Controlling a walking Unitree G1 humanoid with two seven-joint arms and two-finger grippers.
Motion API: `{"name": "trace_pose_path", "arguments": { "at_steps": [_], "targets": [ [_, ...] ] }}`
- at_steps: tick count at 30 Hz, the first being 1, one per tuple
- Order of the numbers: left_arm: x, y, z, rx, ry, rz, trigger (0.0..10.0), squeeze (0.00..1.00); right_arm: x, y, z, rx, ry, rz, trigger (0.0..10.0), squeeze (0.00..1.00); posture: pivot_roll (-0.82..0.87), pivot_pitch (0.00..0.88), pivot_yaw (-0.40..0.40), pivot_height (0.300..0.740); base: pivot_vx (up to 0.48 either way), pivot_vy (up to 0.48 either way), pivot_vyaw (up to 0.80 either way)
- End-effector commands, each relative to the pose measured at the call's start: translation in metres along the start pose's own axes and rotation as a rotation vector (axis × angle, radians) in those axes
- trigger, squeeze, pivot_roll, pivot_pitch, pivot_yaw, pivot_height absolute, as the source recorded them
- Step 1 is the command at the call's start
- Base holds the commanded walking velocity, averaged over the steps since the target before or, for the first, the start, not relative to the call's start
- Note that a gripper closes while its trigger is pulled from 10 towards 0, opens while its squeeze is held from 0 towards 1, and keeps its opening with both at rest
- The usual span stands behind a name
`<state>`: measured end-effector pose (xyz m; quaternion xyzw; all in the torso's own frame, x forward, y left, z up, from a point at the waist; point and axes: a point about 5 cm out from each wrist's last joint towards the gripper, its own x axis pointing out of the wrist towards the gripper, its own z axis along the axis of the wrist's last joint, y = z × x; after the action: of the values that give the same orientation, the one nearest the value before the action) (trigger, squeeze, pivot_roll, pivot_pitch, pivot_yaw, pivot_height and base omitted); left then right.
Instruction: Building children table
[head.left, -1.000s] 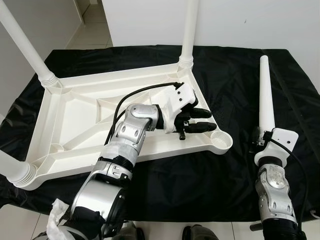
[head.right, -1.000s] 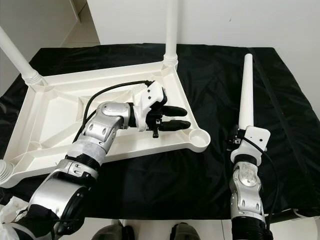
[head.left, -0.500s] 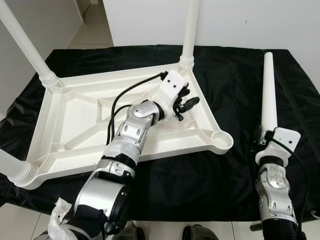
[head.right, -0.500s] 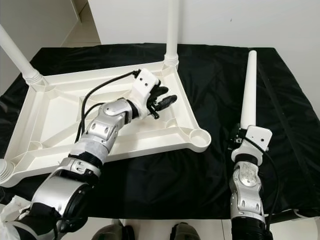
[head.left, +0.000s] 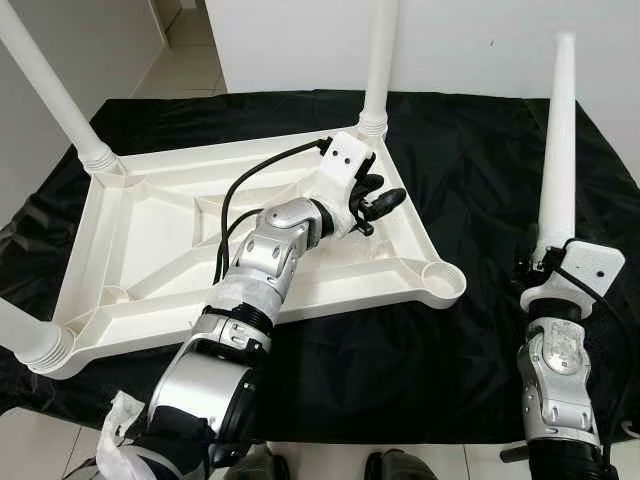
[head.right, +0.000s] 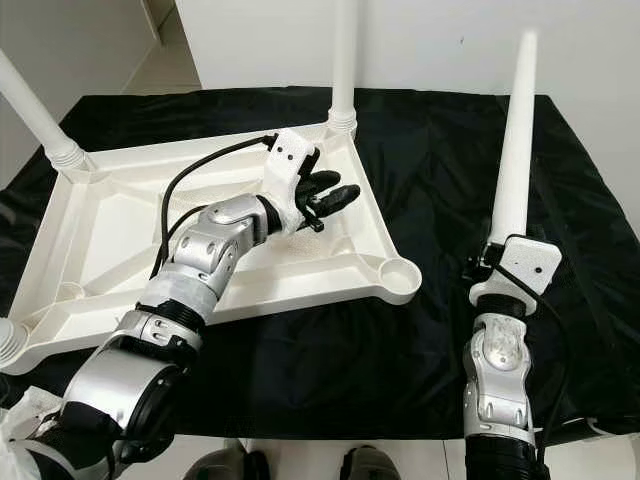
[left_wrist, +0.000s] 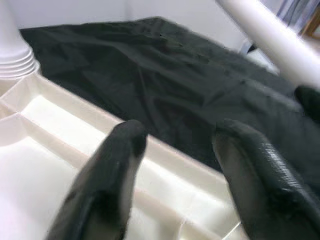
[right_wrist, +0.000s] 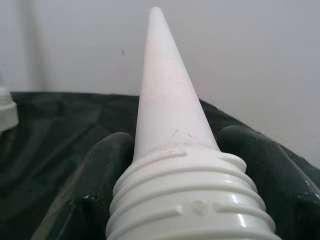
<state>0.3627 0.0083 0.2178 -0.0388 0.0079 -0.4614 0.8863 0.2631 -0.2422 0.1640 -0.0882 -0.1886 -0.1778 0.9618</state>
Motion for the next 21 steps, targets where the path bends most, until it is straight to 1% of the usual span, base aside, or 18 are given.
{"name": "trace_pose_path", "arguments": {
  "at_steps": [1, 2, 5, 6, 7, 9, 13, 14, 15, 16, 17, 18, 21],
  "targets": [
    [-0.001, -0.013, 0.008, -0.012, -0.015, -0.277, 10.0, 1.00, 0.000, 0.008, 0.011, 0.001, -0.066, 0.025, 10.0, 0.00, -0.08, 0.033, 0.074, 0.740, 0.000, 0.000, 0.00],
    [0.000, -0.014, 0.013, -0.019, -0.024, -0.298, 10.0, 1.00, -0.003, 0.015, 0.015, -0.010, -0.085, 0.064, 10.0, 0.00, -0.08, 0.033, 0.074, 0.740, 0.000, 0.000, 0.00],
    [0.002, -0.014, 0.016, -0.026, -0.031, -0.300, 10.0, 1.00, -0.004, 0.019, 0.016, -0.007, -0.090, 0.076, 10.0, 0.00, -0.08, 0.031, 0.073, 0.740, 0.000, 0.000, 0.00],
    [0.003, -0.013, 0.021, -0.035, -0.037, -0.304, 10.0, 1.00, -0.006, 0.023, 0.017, -0.009, -0.097, 0.092, 10.0, 0.00, -0.09, 0.029, 0.075, 0.740, 0.000, 0.000, 0.00],
    [0.003, -0.013, 0.021, -0.035, -0.037, -0.304, 10.0, 1.00, -0.006, 0.023, 0.017, -0.009, -0.097, 0.092, 10.0, 0.00, -0.09, 0.029, 0.075, 0.740, 0.000, 0.000, 0.00],
    [0.005, -0.014, 0.026, -0.075, -0.036, -0.322, 10.0, 1.00, -0.007, 0.026, 0.021, -0.021, -0.115, 0.108, 10.0, 0.00, -0.09, 0.027, 0.076, 0.740, 0.000, 0.000, 0.00],
    [0.005, -0.015, 0.029, -0.090, -0.036, -0.344, 10.0, 1.00, -0.007, 0.028, 0.023, -0.026, -0.128, 0.117, 10.0, 0.00, -0.09, 0.027, 0.077, 0.740, 0.000, 0.000, 0.00],
    [0.006, -0.018, 0.032, -0.122, -0.019, -0.368, 10.0, 1.00, -0.007, 0.031, 0.029, -0.037, -0.151, 0.134, 10.0, 0.00, -0.09, 0.024, 0.078, 0.740, 0.000, 0.000, 0.00],
    [0.007, -0.021, 0.033, -0.160, 0.009, -0.395, 10.0, 0.75, -0.005, 0.034, 0.035, -0.049, -0.176, 0.147, 10.0, 0.00, -0.09, 0.023, 0.078, 0.740, 0.000, 0.000, 0.00],
    [0.009, -0.024, 0.035, -0.197, 0.029, -0.415, 10.0, 0.10, -0.003, 0.036, 0.040, -0.061, -0.199, 0.158, 10.0, 0.00, -0.09, 0.021, 0.078, 0.740, 0.000, 0.000, 0.00],
    [0.009, -0.024, 0.035, -0.197, 0.029, -0.415, 10.0, 0.10, -0.003, 0.036, 0.040, -0.061, -0.199, 0.158, 10.0, 0.00, -0.09, 0.021, 0.078, 0.740, 0.000, 0.000, 0.00],
    [0.010, -0.026, 0.036, -0.236, 0.050, -0.432, 10.0, 0.00, -0.002, 0.037, 0.045, -0.074, -0.223, 0.164, 10.0, 0.00, -0.09, 0.021, 0.078, 0.740, 0.000, 0.000, 0.00],
    [0.013, -0.031, 0.044, -0.311, 0.069, -0.467, 10.0, 0.00, 0.005, 0.039, 0.060, -0.080, -0.288, 0.162, 10.0, 0.00, -0.10, 0.021, 0.081, 0.740, 0.000, 0.000, 0.00]
  ]
}}
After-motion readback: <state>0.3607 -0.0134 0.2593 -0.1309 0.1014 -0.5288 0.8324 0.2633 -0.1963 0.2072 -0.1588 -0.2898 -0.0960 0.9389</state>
